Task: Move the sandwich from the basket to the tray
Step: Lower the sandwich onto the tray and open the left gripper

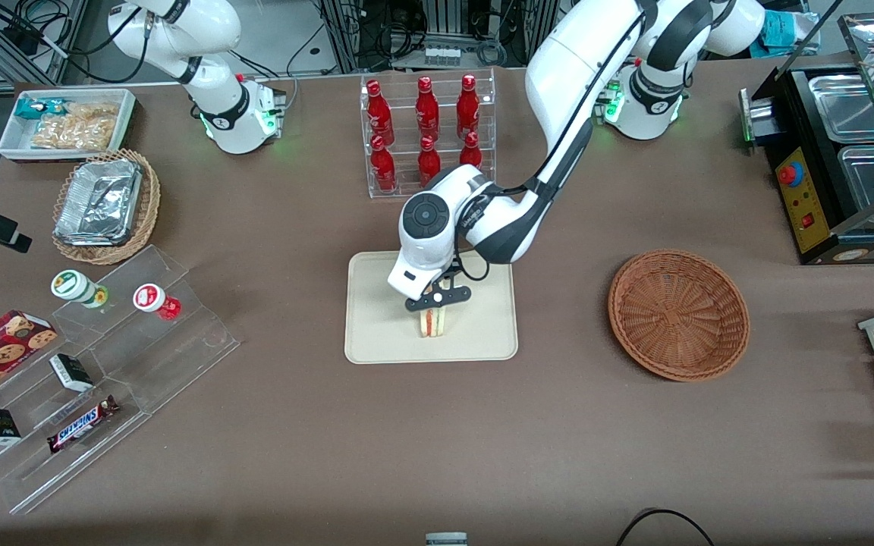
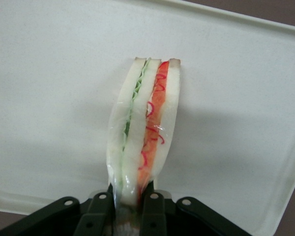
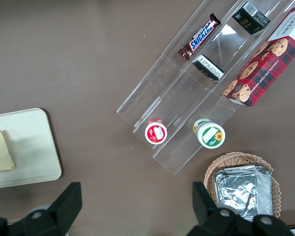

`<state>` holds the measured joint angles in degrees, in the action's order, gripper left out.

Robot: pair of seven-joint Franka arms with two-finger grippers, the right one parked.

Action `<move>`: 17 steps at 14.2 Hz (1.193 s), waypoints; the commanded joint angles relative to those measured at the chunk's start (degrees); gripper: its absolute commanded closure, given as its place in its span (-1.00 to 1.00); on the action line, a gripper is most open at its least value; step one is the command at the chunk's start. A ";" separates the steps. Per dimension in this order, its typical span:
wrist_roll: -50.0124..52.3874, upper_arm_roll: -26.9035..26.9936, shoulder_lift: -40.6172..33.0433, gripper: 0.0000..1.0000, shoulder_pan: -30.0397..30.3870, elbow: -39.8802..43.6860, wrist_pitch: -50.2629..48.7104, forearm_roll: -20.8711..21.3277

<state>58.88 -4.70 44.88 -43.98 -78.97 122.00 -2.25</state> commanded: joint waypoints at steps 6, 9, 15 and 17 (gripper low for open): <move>1.59 0.83 -5.93 -1.00 0.30 1.45 -6.75 0.23; 1.33 6.17 -10.94 -1.00 0.57 0.76 -16.06 -1.69; -12.98 15.05 -21.40 -1.00 0.48 -15.31 -16.53 -3.11; -17.46 17.95 -24.12 -1.00 0.48 -18.22 -17.05 -3.11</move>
<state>45.56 10.57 26.52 -42.92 -91.04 104.59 -4.41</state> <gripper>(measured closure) 0.000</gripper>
